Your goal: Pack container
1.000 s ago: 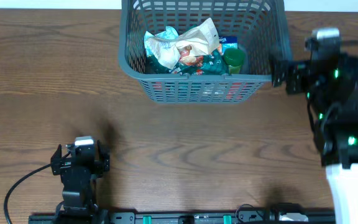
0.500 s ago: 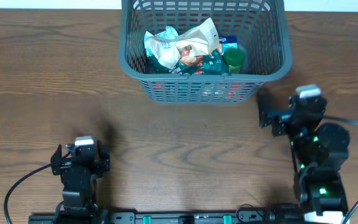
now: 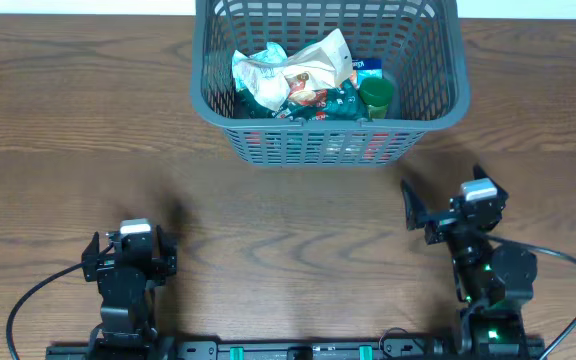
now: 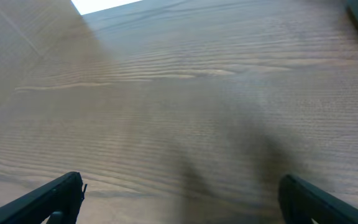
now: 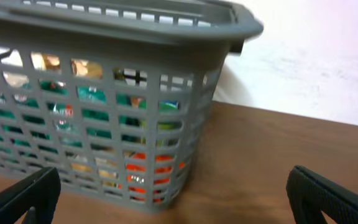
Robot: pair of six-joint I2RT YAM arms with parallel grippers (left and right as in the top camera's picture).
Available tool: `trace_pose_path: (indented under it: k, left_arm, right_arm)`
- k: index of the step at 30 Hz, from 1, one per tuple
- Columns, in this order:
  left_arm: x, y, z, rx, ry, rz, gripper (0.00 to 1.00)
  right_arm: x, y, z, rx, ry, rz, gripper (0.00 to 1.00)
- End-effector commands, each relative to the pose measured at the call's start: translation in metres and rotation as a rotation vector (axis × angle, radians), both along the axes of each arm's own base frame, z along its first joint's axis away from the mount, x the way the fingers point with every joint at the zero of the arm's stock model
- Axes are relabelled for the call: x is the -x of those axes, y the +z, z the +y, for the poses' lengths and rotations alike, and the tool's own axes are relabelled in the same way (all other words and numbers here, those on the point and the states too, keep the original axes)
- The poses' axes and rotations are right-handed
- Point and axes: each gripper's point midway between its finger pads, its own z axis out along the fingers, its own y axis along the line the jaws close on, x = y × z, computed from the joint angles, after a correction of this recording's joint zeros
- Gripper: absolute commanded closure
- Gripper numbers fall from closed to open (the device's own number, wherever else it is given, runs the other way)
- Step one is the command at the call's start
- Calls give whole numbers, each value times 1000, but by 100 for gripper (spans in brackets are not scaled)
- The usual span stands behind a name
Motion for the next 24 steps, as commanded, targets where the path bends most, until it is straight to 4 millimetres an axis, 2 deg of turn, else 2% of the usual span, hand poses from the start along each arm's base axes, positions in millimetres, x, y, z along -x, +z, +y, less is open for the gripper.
trace_pose_path:
  k: [1, 10, 24]
  left_arm:
    - [1, -8, 3, -22, 10, 16, 1]
    - [1, -8, 3, -22, 10, 16, 1]
    - [1, -8, 3, -22, 10, 16, 1]
  right_arm:
    - [4, -7, 0, 5, 5, -12, 1]
    - [13, -14, 0, 6, 5, -51, 1]
    - [14, -29, 2, 5, 13, -37, 1]
